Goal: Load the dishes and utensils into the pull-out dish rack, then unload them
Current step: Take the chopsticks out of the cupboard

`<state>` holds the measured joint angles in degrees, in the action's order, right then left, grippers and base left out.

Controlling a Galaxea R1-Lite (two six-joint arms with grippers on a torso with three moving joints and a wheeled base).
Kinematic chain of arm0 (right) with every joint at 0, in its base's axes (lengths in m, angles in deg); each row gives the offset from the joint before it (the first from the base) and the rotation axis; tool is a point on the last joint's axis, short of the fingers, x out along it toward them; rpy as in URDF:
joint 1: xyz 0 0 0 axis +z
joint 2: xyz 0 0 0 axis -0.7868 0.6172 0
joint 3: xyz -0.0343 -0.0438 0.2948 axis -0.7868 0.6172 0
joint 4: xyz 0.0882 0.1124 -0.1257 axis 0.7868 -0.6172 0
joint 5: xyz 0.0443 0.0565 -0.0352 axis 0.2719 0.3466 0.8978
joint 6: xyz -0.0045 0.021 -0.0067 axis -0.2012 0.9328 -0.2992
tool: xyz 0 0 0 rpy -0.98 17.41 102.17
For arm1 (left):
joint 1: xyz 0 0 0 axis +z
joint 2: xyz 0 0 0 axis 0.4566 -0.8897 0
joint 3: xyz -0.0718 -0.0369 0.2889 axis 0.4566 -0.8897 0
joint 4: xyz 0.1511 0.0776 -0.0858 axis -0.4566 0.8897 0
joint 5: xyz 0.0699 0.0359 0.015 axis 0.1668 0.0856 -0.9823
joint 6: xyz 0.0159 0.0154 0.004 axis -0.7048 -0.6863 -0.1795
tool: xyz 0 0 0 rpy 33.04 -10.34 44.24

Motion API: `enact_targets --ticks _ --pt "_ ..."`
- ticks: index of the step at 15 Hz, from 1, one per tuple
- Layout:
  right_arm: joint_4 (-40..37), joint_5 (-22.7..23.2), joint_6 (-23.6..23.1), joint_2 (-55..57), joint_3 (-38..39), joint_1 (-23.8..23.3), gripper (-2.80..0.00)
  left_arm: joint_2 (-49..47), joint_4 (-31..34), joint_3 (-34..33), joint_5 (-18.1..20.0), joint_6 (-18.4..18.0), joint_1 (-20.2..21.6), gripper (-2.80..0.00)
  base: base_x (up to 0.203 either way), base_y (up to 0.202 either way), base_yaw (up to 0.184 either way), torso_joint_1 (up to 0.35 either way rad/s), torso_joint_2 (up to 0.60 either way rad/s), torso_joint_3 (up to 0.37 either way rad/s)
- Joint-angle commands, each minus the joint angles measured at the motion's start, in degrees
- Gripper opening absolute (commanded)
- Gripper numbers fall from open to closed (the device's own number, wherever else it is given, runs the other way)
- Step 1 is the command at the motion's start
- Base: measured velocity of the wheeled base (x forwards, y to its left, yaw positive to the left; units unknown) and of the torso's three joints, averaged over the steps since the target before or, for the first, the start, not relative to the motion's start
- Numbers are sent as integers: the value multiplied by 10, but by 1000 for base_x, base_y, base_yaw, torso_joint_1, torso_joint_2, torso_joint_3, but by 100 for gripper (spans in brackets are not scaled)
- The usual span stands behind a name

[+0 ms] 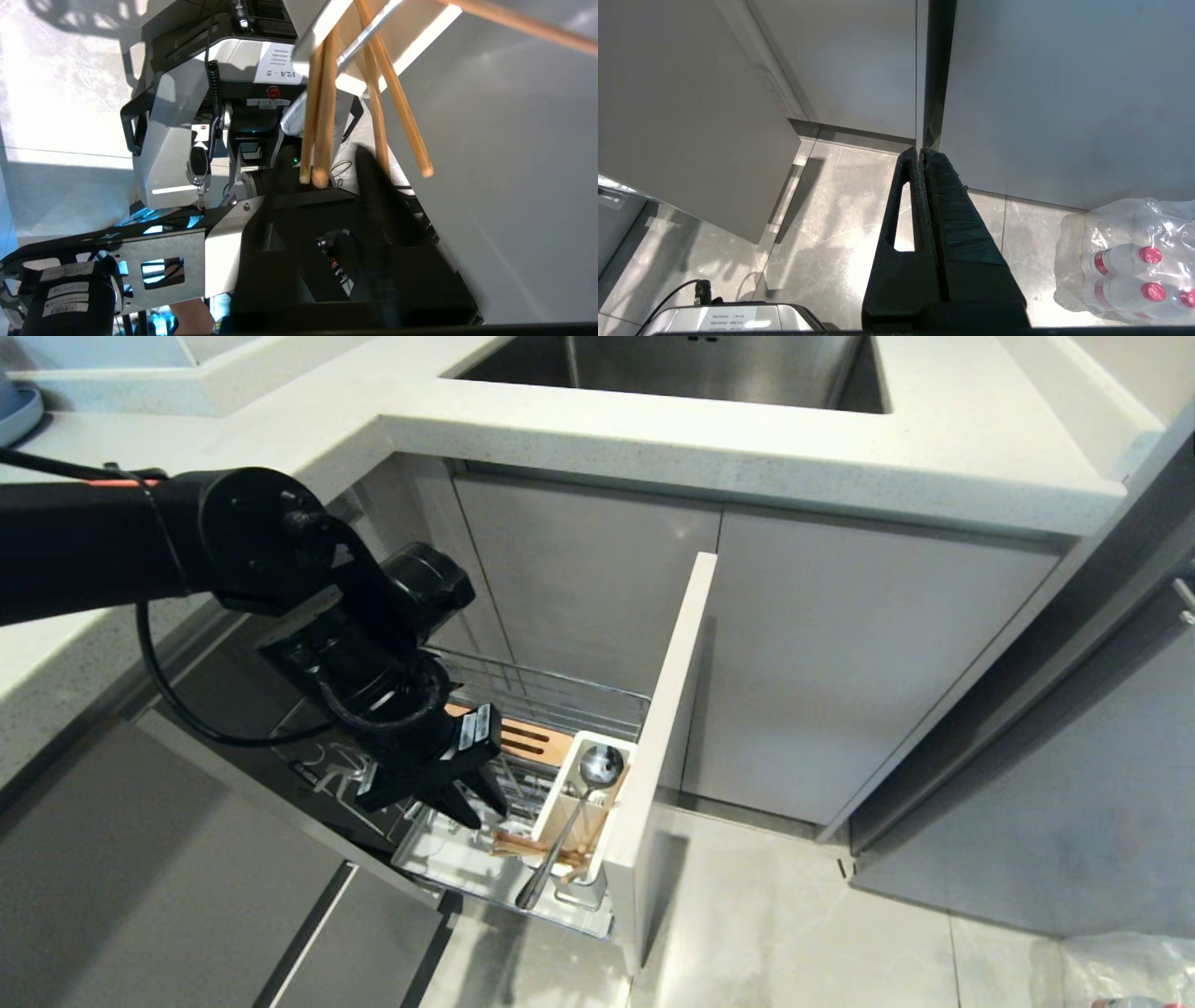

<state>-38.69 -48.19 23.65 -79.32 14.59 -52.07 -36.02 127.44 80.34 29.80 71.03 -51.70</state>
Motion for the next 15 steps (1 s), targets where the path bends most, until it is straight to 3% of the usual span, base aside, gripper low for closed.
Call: enact_targets --ticks 1,8,15 --pt "0 0 0 0 1 0 -280 -16 4 5 1 2 5 0 0 0 0 0 0 0" --pt "0 0 0 0 1 0 -280 -61 6 17 8 -1 23 0 0 0 0 0 0 0" --pt "0 0 0 0 1 0 -280 -114 35 37 58 -4 23 0 0 0 0 0 0 0"
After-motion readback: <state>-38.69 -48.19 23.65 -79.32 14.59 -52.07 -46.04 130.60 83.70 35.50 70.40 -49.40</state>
